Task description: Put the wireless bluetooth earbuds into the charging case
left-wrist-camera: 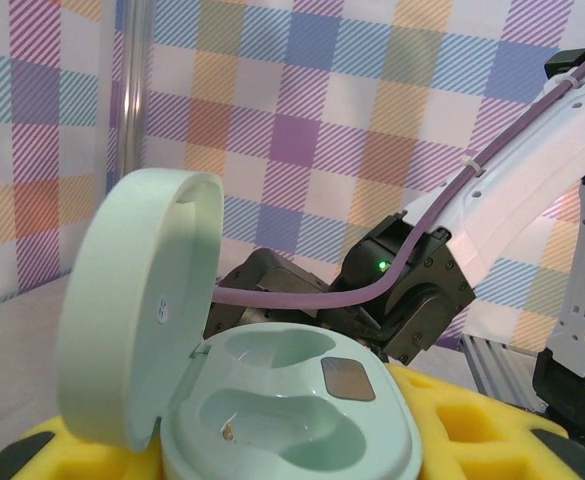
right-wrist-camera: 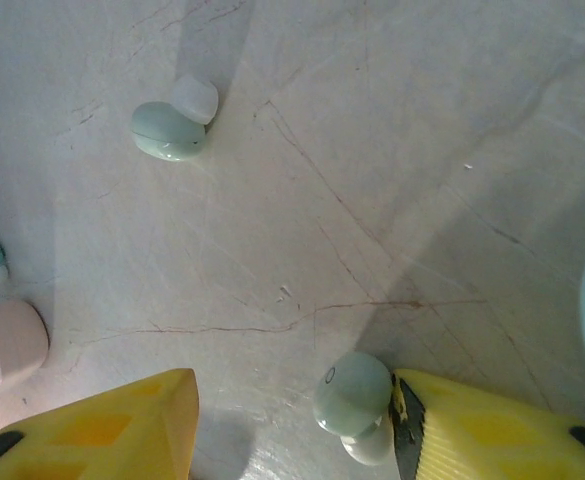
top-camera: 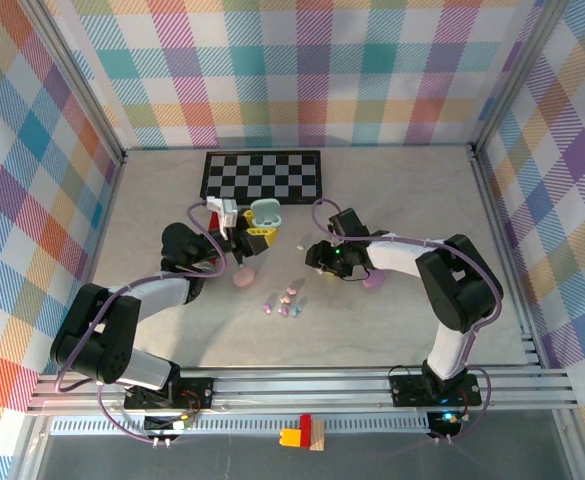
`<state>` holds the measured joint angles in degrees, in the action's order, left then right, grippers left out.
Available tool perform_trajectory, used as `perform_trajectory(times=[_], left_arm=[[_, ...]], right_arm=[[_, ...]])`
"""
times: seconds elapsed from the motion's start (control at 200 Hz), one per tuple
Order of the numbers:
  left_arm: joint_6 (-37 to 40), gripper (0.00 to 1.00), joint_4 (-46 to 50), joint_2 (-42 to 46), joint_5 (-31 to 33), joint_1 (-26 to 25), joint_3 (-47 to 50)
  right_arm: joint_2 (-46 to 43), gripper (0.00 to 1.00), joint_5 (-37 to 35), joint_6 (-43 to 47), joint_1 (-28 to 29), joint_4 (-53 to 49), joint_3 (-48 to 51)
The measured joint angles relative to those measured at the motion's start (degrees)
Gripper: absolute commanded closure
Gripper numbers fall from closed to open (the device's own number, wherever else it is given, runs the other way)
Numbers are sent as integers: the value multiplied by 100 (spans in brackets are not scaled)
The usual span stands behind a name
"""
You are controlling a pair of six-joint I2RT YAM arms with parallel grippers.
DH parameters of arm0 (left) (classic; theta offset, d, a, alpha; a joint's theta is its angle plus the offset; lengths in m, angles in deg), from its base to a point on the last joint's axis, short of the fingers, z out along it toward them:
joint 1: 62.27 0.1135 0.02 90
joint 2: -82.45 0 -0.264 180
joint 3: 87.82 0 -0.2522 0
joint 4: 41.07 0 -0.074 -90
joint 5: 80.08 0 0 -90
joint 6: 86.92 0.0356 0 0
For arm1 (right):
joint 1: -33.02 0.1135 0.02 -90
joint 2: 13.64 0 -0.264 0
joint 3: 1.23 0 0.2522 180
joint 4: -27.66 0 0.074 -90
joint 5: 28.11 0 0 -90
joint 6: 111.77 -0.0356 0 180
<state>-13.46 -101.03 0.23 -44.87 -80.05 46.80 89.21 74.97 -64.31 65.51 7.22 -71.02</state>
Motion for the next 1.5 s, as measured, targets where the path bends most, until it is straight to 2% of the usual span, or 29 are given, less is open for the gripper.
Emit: perform_trajectory(times=[0.355,0.53,0.65,0.77,0.915,1.09,1.5], left_arm=[[0,67,-2,22,9,190,111],[4,67,0,22,103,431,188],[4,67,-4,22,205,649,190],[4,67,-4,15,282,885,184],[2,67,-4,-66,352,1237,109],[-20,67,-4,-96,389,1502,-61],[-22,67,-13,-98,374,1545,-131]], right_arm=[[72,46,-48,363,2,-59,-157],[35,43,-310,739,46,-363,-249],[-70,43,-778,1014,177,-721,-393],[-105,46,-1532,1196,546,-1119,-671],[-85,52,-2479,1169,977,-1705,-1027],[295,55,-3331,1045,1318,-2306,-1617],[1045,66,-3794,981,1510,-2999,-2271]])
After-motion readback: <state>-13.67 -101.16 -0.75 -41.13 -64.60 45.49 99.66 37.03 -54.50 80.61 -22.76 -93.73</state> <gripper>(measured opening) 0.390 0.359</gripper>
